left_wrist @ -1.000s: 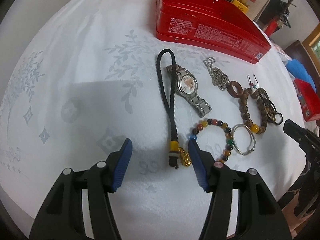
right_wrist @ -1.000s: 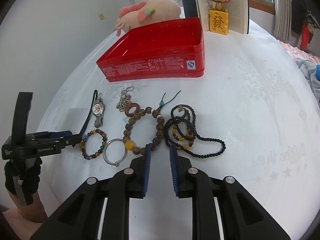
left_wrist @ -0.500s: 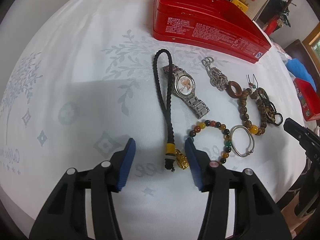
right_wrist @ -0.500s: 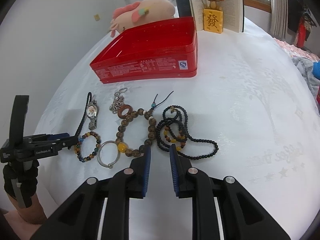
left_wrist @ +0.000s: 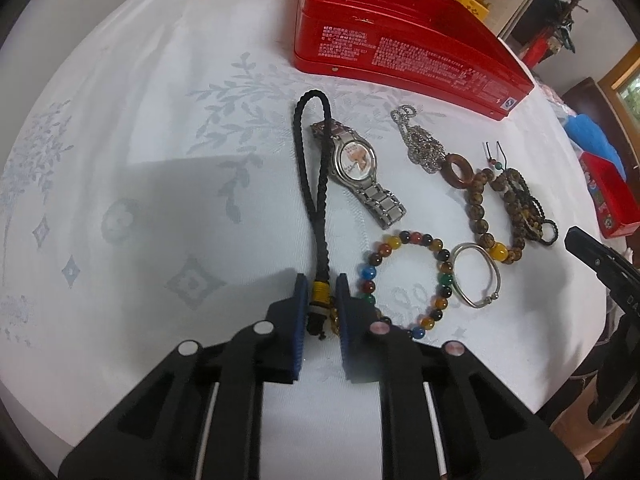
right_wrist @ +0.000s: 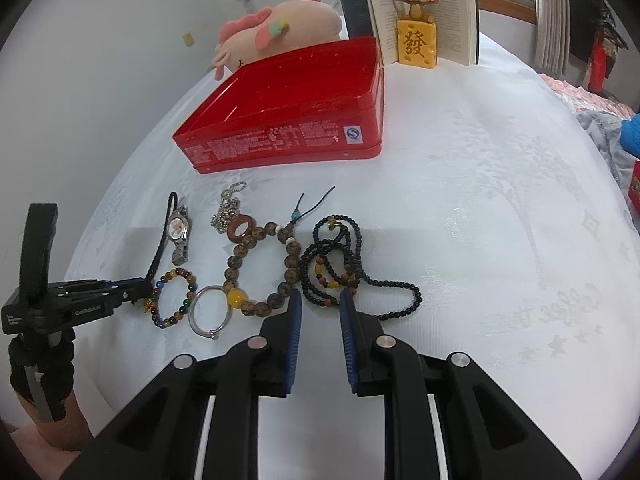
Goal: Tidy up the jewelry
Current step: 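Grasp the cord keychain with the left tool while the right tool grasps the black bead necklace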
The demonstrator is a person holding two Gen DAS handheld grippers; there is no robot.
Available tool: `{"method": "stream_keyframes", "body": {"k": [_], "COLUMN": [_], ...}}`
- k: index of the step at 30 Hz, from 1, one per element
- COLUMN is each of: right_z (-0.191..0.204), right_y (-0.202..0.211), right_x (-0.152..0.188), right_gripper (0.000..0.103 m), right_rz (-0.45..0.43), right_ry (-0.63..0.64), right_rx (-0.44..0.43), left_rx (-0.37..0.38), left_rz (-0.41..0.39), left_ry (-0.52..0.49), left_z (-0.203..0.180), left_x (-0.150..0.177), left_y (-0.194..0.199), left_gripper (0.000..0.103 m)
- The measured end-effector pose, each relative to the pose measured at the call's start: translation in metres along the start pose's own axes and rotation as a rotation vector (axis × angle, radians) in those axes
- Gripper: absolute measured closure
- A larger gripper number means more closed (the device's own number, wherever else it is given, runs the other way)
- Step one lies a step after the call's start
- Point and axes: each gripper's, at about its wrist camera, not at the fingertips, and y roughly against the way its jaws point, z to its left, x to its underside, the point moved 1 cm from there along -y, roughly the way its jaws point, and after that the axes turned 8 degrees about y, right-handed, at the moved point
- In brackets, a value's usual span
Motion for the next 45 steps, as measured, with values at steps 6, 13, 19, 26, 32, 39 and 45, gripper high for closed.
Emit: {"method": "stream_keyframes", "body": {"k": [6,13,19,26,32,39,45], "right_z": [-0.012,-0.024,-0.025,-0.014,-0.005,0.001,-0.002], "right_y": [0.000,-0.009,-0.029,-0.050,-0.048,-0.064,-0.057], "right_x": [-0.005,-0.020,-0.029,-0.033,-0.031,-0.028,-0.027], "right_gripper": [0.083,0.077,0.072,0.059,0.033,0.032,0.033], "right_rz": [0.003,0.034,0.096,0.161,0.176,0.199,0.183], "right_ry": [-0.023,-0.020,0.010,0.073,0.156,0.199,0.209], "right_rx": [0.014,0.002,-0.015,-0.043,-0.049,-0.030,-0.103], "left_rx": [0.017,0.029,0.034,0.037,0.041,0.041,0.042], "left_rz": [-0.019,-0.044,-0.052,-0.049,-0.049,-0.045,-0.036], "left_ry": [0.009,0.012,0.018,0.021,0.011,0.011,0.011], "left_z": [0.004,0.010,0.014,0.015,0.014,0.013,0.014], "left_x": [0.000,-0.002,-0.003,-0.003,-0.004,-0.007,-0.008], "left_y": [0.004,0.012,0.015,0.013,0.014,0.011,0.006], "left_gripper": [0.094,0.094,0.094,0.094,0.094,0.094,0.094]}}
